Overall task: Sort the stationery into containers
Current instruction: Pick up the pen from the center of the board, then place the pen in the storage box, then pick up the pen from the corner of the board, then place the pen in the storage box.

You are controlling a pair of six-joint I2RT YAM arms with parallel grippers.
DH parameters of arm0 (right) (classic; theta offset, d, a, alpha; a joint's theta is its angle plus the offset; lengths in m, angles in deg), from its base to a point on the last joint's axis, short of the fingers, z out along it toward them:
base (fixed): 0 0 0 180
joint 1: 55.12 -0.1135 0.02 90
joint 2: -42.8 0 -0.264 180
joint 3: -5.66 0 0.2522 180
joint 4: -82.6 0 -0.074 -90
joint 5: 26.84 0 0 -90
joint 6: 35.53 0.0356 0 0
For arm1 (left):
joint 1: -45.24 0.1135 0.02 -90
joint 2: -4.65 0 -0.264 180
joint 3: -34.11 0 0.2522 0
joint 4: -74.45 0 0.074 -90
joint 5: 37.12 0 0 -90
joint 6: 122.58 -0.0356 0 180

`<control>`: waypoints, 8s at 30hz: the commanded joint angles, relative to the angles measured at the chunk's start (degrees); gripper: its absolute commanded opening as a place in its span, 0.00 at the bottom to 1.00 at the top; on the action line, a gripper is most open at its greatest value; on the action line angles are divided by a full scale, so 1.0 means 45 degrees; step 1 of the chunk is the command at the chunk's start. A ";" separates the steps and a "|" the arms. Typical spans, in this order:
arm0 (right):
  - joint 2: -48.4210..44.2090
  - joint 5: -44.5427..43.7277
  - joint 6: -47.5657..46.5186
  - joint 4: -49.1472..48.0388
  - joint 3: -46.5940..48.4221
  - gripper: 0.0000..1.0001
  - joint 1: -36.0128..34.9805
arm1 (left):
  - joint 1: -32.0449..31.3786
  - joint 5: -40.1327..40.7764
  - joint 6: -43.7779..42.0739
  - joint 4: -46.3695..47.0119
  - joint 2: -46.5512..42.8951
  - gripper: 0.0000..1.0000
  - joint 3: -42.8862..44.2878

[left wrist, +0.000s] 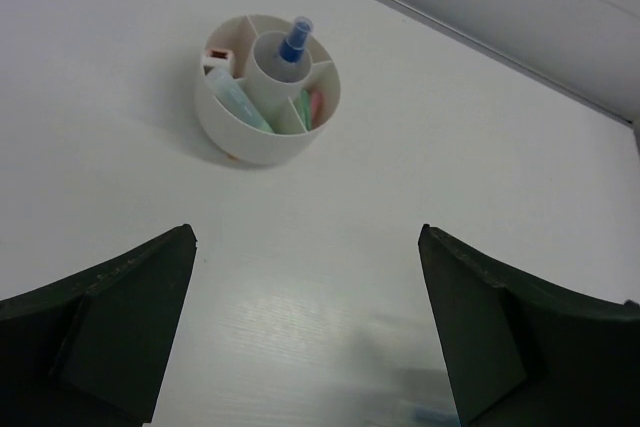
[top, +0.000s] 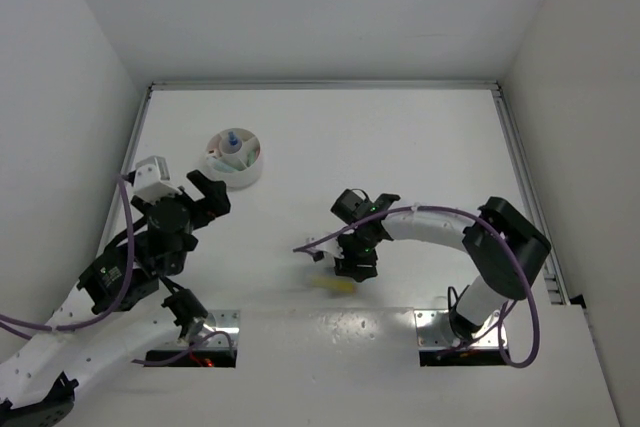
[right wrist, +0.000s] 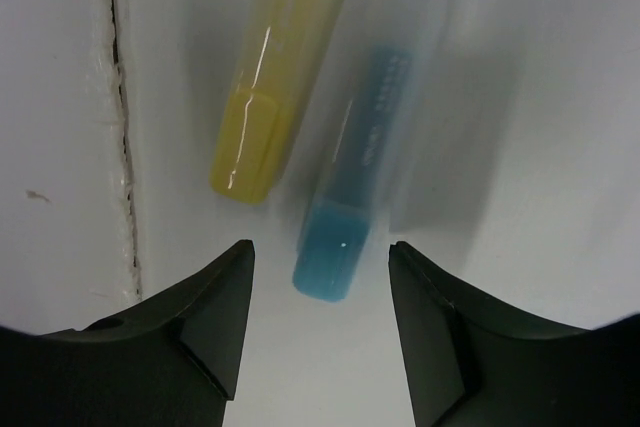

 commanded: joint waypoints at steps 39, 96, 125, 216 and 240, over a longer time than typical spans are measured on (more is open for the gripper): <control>0.2933 -0.3303 0.4282 -0.4602 0.7002 0.00 -0.1320 | 0.0086 0.1615 -0.2237 0.1644 -0.2266 1.00 -0.1048; 1.0376 -0.2385 0.6767 -0.9156 1.5013 0.00 -0.0538 | 0.0086 0.3314 -0.1241 0.0725 -0.3849 1.00 -0.1048; 1.0142 -0.2502 0.6375 -0.9156 1.4349 0.45 -0.0539 | 0.0086 0.3314 -0.1124 0.0725 -0.3966 1.00 -0.1048; 0.4725 -0.8127 0.5282 -0.7302 0.9863 0.00 -0.2962 | 0.3719 0.0013 -0.2471 0.3362 -0.0996 0.94 -0.1593; 0.9690 -0.3598 0.8737 -0.8492 1.7806 0.00 -0.0812 | 0.3719 0.0931 -0.2120 0.3245 -0.2228 0.94 -0.1712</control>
